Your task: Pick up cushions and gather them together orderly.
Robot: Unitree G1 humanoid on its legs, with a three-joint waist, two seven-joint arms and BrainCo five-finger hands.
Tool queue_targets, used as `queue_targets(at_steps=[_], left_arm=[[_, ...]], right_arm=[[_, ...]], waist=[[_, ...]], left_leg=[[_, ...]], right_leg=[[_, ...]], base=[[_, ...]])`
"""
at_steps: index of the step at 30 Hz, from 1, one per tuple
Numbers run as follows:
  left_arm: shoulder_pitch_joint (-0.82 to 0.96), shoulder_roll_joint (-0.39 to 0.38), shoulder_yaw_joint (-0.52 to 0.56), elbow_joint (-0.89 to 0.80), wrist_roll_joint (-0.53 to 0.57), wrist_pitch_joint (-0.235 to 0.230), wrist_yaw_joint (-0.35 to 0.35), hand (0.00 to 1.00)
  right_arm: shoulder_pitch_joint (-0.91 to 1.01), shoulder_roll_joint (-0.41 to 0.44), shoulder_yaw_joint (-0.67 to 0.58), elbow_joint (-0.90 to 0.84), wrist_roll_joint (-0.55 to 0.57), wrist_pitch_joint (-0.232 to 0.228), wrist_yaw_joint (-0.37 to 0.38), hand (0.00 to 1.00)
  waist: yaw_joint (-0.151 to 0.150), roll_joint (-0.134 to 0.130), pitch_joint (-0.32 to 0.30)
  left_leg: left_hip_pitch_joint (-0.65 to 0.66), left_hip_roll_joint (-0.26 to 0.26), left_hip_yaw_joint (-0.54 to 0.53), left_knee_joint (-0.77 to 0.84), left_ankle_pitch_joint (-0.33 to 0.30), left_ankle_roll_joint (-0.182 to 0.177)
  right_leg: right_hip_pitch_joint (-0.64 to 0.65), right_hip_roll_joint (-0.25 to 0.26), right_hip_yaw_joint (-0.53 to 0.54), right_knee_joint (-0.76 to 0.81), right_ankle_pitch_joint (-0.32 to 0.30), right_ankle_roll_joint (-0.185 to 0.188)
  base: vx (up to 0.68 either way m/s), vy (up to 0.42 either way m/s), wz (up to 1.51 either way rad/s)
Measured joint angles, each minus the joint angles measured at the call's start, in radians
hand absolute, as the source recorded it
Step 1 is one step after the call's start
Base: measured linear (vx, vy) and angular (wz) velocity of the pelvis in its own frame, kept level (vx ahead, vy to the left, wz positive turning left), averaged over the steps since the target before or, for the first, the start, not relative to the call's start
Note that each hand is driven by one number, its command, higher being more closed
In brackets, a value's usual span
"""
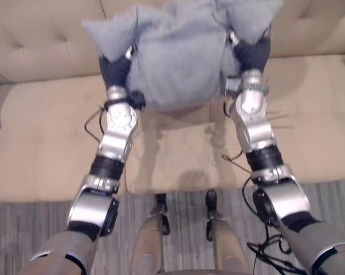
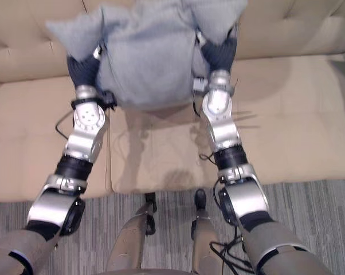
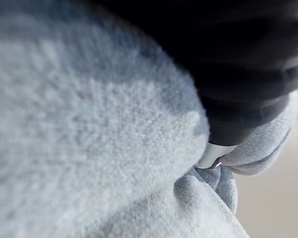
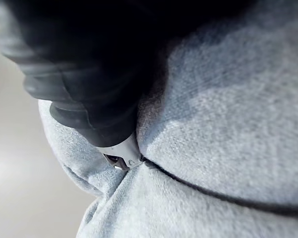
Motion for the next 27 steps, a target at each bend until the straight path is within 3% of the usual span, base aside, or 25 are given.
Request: queue_targets(at_steps=[6, 7, 16, 23, 27], left_arm=[[-0.223, 0.025, 0.012, 0.214, -0.001, 0.004, 0.000, 1.00], [-0.250, 0.025, 0.013, 0.247, -0.001, 0.009, 0.000, 0.00], [-0.356, 0.065, 0.059, 0.303, -0.041, 0.001, 0.001, 0.00], [-0.374, 0.164, 0.058, 0.318, -0.060, -0.013, -0.029, 0.00], [-0.368, 0.247, 0.101, 0.266, -0.136, -0.015, -0.047, 0.00]], right_arm=[[-0.183, -0.029, -0.011, 0.180, 0.003, 0.015, -0.017, 1.00], [-0.216, -0.036, -0.010, 0.218, 0.003, 0.018, -0.017, 0.00], [-0.344, -0.081, -0.005, 0.300, 0.004, 0.007, -0.014, 0.00], [-0.361, -0.191, 0.032, 0.294, 0.009, 0.000, 0.005, 0.00], [-0.360, -0.291, 0.049, 0.192, 0.060, 0.006, 0.030, 0.00]], waist=[[-0.003, 0.005, 0.053], [-0.002, 0.005, 0.072], [-0.002, 0.006, 0.094], [-0.004, 0.007, 0.113], [-0.002, 0.006, 0.133]], left_leg=[[-0.075, 0.001, -0.009, -0.106, 0.098, -0.004], [-0.092, 0.000, -0.009, -0.106, 0.101, -0.008], [-0.169, 0.001, -0.040, -0.106, 0.127, -0.014], [-0.195, 0.001, -0.049, -0.106, 0.136, -0.028], [-0.196, 0.002, -0.047, -0.106, 0.137, -0.028]], right_leg=[[-0.132, 0.015, -0.012, 0.027, 0.023, 0.000], [-0.153, 0.015, -0.011, 0.037, 0.023, 0.000], [-0.242, 0.013, -0.023, 0.078, 0.011, -0.004], [-0.271, 0.009, -0.038, 0.095, 0.010, -0.004], [-0.278, 0.005, -0.038, 0.109, 0.010, -0.004]], base=[[-0.13, -0.029, 0.02], [-0.06, -0.039, -0.04], [0.03, -0.035, 0.03], [0.01, -0.014, 0.03], [-0.01, -0.019, 0.01]])
